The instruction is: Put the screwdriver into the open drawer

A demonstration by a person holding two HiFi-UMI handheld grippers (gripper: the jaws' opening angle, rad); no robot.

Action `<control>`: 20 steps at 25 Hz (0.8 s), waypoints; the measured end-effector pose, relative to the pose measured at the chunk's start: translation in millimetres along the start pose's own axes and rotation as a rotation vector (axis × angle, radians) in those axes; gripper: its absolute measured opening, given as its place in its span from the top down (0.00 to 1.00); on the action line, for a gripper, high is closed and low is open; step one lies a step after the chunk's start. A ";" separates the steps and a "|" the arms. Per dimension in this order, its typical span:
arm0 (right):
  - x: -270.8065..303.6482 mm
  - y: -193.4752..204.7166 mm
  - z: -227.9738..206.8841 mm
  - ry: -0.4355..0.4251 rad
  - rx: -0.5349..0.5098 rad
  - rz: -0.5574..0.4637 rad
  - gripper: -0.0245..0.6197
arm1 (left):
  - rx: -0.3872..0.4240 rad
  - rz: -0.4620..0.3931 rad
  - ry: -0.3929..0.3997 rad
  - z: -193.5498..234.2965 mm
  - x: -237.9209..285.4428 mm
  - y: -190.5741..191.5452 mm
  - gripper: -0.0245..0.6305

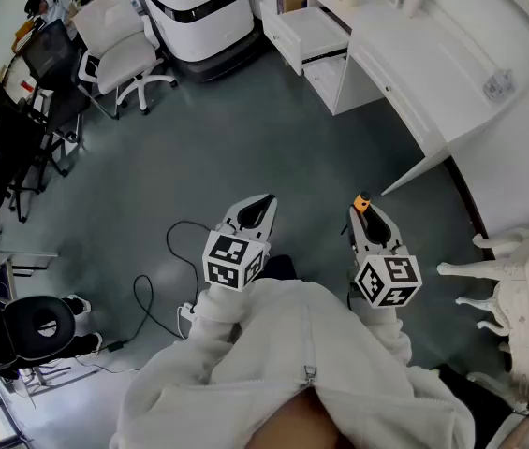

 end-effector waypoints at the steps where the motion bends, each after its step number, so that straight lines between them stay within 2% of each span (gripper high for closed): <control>1: -2.7 1.2 0.6 0.001 -0.003 -0.002 0.77 | 0.000 -0.005 0.002 -2.6 -1.9 0.1 0.94; 20: -30.6 13.7 11.9 0.024 -0.005 -0.007 0.77 | 0.000 -0.013 0.011 -19.0 -28.3 8.6 0.94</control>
Point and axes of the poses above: the fingertips, and each gripper's own axes: x forward along the fingers, z to its left, y out of its underside, the point moved 1 cm from there along -x, backward along the fingers, and after that the axes turned 12 degrees about x, right-handed, at the moved point
